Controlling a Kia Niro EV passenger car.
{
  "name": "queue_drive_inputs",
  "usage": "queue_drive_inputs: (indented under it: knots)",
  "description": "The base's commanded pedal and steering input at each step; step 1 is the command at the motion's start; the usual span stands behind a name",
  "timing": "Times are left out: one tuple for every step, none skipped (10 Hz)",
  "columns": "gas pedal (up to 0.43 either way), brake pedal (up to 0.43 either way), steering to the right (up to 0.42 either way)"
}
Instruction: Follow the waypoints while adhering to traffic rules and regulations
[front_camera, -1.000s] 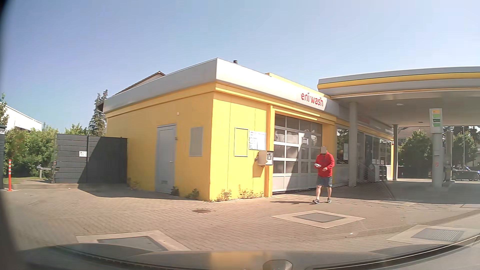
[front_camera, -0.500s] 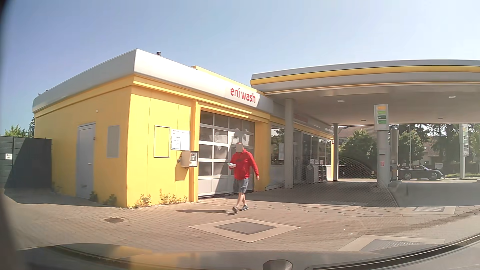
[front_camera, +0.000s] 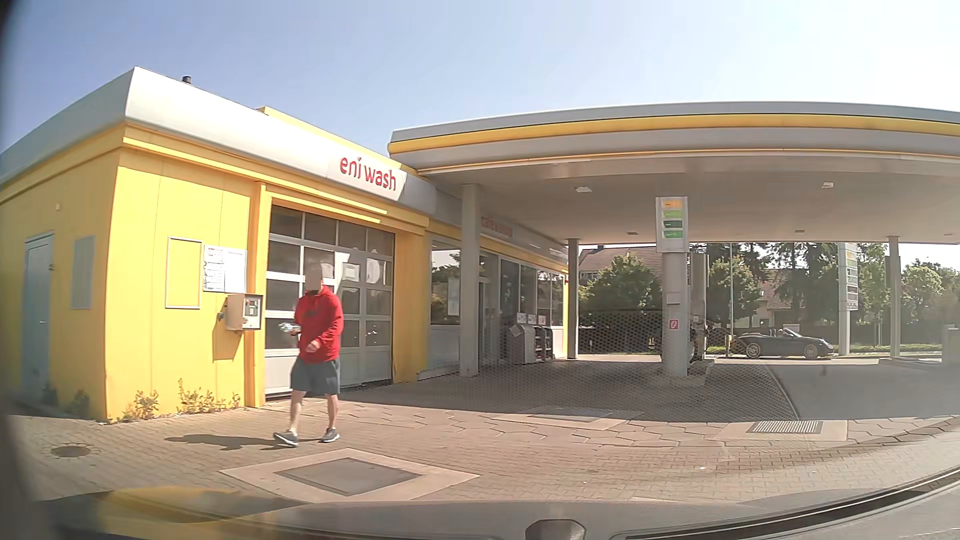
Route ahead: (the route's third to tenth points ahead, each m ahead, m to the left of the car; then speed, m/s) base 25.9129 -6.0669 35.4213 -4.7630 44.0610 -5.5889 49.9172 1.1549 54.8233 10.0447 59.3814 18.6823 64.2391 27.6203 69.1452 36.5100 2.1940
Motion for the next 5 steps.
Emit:
queue_drive_inputs:
  knots:
    - [0.047,0.03,0.402]
    - [0.047,0.03,0.324]
    - [0.047,0.03,0.235]
    - [0.047,0.03,0.181]
    - [0.047,0.03,0.113]
